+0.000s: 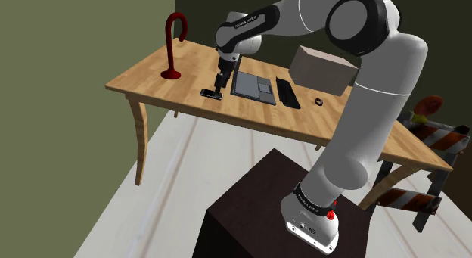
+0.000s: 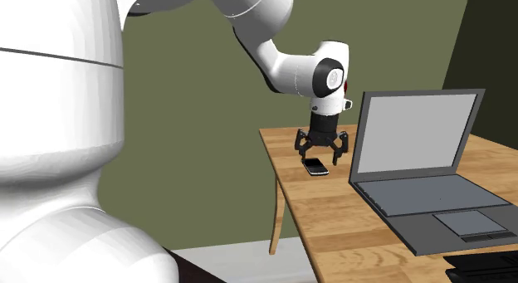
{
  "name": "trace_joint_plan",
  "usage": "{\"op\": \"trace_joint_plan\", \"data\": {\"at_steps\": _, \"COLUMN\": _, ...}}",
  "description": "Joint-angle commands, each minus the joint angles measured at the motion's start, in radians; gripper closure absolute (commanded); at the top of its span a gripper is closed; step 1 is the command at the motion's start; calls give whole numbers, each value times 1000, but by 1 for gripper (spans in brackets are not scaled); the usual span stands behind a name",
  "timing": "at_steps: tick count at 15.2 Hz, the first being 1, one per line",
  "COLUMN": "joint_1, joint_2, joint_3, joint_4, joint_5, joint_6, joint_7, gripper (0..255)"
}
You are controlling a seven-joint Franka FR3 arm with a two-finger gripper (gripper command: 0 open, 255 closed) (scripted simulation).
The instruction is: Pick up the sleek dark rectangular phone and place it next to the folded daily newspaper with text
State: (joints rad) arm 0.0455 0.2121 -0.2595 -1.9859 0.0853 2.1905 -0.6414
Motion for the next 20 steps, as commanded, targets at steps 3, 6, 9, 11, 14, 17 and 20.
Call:
{"op": "trace_joint_plan", "data": {"at_steps": 3, "joint_1": -2, "joint_2": 36, "joint_3": 5, "joint_4": -12, "joint_5": 14, "joint_6": 47, "joint_7": -7, "gripper": 0}}
{"op": "trace_joint_plan", "data": {"at_steps": 6, "joint_1": -3, "joint_2": 48, "joint_3": 6, "joint_4": -19, "joint_5": 18, "joint_6": 66, "joint_7": -11, "gripper": 0}}
{"op": "trace_joint_plan", "data": {"at_steps": 9, "joint_1": -3, "joint_2": 48, "joint_3": 6, "joint_4": -19, "joint_5": 18, "joint_6": 66, "joint_7": -11, "gripper": 0}}
{"op": "trace_joint_plan", "data": {"at_steps": 11, "joint_1": -3, "joint_2": 48, "joint_3": 6, "joint_4": -19, "joint_5": 18, "joint_6": 66, "joint_7": -11, "gripper": 0}}
{"op": "trace_joint_plan", "data": {"at_steps": 14, "joint_1": -3, "joint_2": 48, "joint_3": 6, "joint_4": -18, "joint_5": 18, "joint_6": 65, "joint_7": -11, "gripper": 255}}
{"op": "trace_joint_plan", "data": {"at_steps": 17, "joint_1": -3, "joint_2": 48, "joint_3": 6, "joint_4": -18, "joint_5": 18, "joint_6": 65, "joint_7": -11, "gripper": 255}}
{"op": "trace_joint_plan", "data": {"at_steps": 20, "joint_1": -3, "joint_2": 48, "joint_3": 6, "joint_4": -18, "joint_5": 18, "joint_6": 65, "joint_7": -11, "gripper": 255}}
